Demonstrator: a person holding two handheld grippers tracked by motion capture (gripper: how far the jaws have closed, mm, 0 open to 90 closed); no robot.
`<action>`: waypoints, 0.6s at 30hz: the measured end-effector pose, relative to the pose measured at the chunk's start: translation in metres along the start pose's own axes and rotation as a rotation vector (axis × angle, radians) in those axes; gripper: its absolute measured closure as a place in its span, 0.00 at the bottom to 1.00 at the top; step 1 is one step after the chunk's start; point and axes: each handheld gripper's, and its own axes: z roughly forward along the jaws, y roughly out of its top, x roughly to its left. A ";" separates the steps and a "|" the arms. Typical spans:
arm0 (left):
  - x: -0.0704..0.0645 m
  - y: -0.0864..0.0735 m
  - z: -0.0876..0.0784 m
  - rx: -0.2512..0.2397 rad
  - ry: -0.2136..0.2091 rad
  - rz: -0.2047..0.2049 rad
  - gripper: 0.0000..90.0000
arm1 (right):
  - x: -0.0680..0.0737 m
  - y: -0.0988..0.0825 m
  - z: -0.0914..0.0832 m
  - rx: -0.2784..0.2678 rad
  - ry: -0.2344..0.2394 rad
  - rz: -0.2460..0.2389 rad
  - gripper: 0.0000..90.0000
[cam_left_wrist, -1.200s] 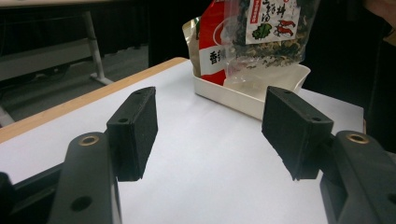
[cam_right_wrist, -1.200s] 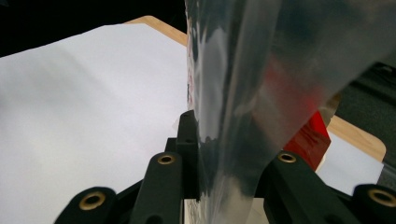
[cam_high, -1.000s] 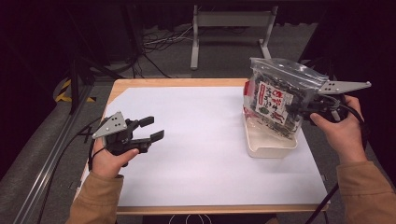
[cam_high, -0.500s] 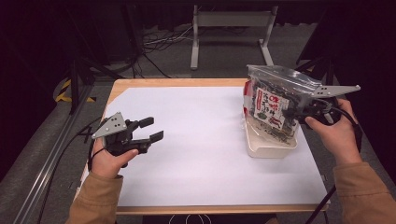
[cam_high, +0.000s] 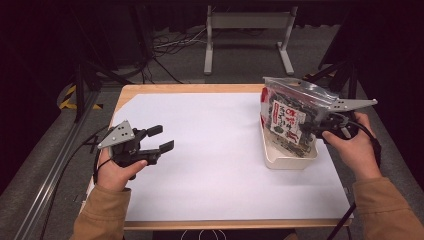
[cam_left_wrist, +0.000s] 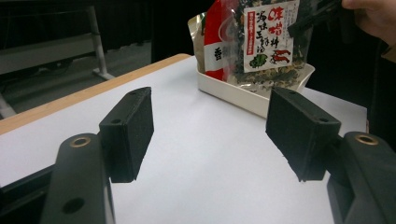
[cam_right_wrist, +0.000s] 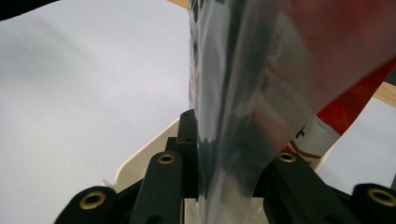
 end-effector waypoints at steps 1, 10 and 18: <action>0.000 0.000 0.000 0.001 0.000 -0.001 0.36 | 0.001 -0.002 0.002 0.005 0.002 0.004 0.82; 0.001 0.000 0.000 0.001 0.002 -0.001 0.35 | 0.002 -0.016 0.015 0.005 -0.006 -0.003 0.82; -0.001 -0.002 0.001 0.010 -0.004 0.001 0.35 | 0.000 -0.033 0.016 -0.034 0.000 0.021 0.82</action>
